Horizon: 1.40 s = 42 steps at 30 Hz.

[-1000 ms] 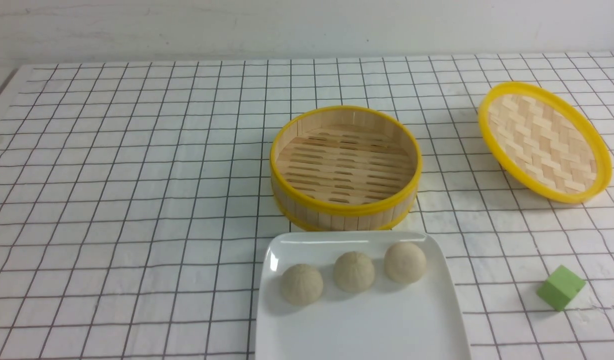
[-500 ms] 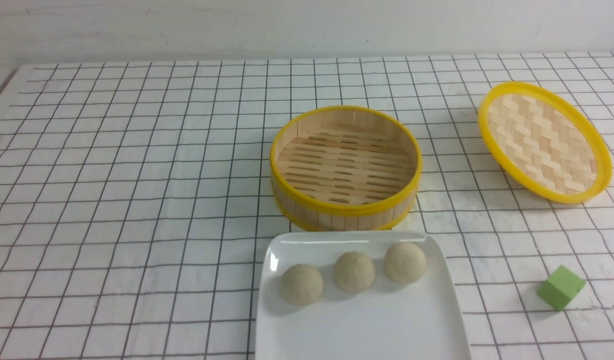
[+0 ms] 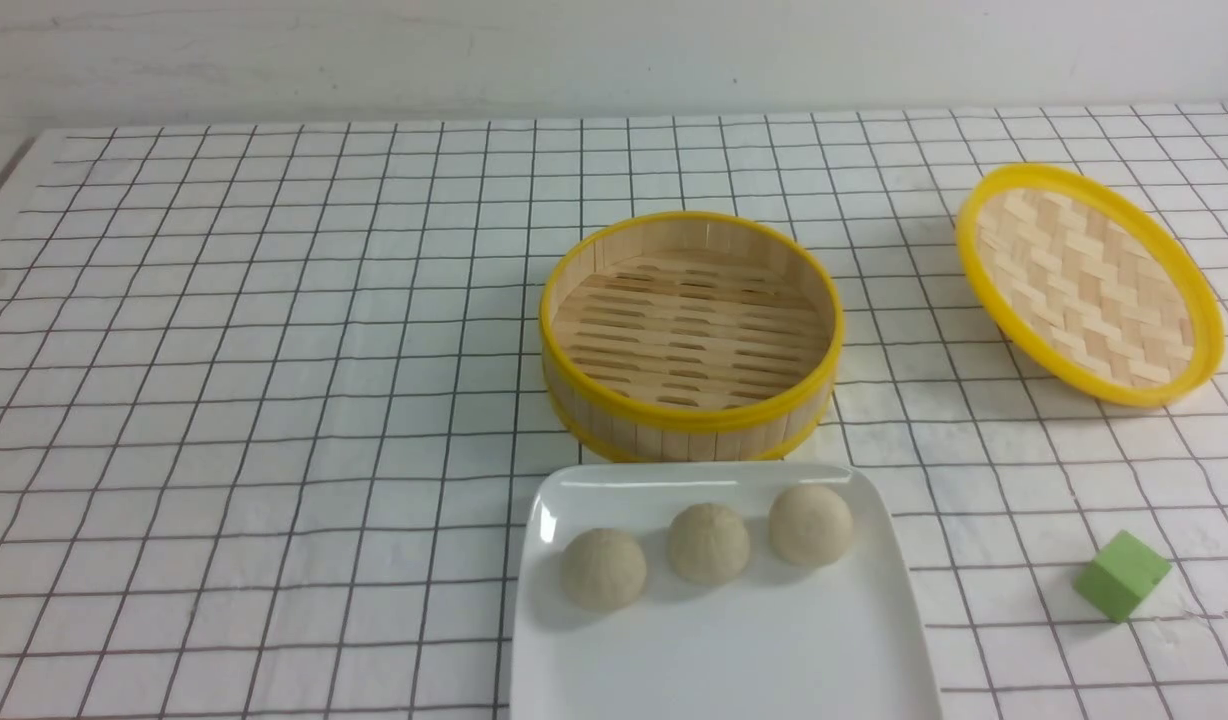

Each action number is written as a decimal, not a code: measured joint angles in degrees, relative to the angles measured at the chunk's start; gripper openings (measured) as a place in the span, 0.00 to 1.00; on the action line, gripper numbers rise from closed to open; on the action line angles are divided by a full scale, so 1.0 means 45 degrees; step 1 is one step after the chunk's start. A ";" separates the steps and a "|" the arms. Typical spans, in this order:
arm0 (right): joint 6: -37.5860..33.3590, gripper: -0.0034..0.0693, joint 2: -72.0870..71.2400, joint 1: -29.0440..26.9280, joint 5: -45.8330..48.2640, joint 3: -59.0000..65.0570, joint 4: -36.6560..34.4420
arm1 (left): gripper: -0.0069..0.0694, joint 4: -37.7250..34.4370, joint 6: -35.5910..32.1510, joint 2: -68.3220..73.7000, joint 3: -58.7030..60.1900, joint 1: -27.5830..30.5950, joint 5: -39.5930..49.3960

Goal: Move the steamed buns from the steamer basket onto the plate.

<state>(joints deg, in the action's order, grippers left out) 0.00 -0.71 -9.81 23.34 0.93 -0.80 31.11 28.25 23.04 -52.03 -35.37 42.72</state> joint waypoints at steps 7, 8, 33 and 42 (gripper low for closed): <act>0.0000 0.38 0.0000 0.0000 0.0000 0.0000 0.0000 | 0.41 0.0137 -0.0253 0.1133 0.0866 0.0031 -0.0525; 0.0000 0.38 0.0000 0.0000 0.0000 0.0000 0.0000 | 0.41 0.0036 -0.0253 0.1280 0.1146 0.0149 -0.0697; 0.0000 0.38 0.0000 0.0000 0.0000 0.0000 0.0010 | 0.41 -0.5654 -0.4020 -0.3082 1.1544 0.8550 -0.6121; 0.0000 0.38 0.0000 0.0000 0.0000 0.0000 0.0010 | 0.41 -0.5535 -0.4060 -0.4574 1.1677 0.8550 -0.4886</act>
<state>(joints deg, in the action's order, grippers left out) 0.00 -0.71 -9.81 23.34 0.93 -0.76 6.20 9.98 2.46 0.52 3.11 20.74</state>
